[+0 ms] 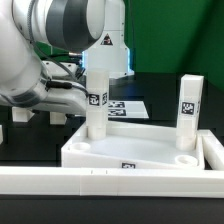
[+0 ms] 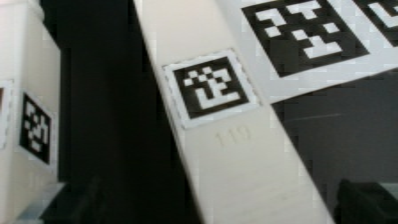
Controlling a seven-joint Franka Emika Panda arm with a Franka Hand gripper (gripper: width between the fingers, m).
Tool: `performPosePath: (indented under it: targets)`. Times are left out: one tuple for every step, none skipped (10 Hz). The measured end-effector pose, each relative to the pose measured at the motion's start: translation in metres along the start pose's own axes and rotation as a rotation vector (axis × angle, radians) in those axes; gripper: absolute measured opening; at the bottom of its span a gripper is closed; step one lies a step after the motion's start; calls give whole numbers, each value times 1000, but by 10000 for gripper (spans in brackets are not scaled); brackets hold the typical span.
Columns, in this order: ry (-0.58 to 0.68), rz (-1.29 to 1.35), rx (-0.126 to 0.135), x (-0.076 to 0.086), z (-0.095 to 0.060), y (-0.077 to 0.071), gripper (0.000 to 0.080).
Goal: Assemble desk
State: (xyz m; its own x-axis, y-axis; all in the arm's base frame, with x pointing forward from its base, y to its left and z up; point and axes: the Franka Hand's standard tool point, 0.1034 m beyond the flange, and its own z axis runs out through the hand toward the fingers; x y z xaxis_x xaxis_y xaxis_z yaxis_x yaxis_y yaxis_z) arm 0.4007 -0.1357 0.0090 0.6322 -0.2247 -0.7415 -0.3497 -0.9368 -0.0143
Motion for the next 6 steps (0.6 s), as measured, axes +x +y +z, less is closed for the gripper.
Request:
performPosePath:
  targets:
    - [-8,1,0,-1,2,0,649]
    - [-11,1,0,-1,4,0,649]
    - [-12,1,-1,-1,6,0,649]
    - [-13,1,-1,-1,6,0,649]
    - [-13,1,-1,-1,6,0,649]
    - [-13,2,-1,-1,6,0,551]
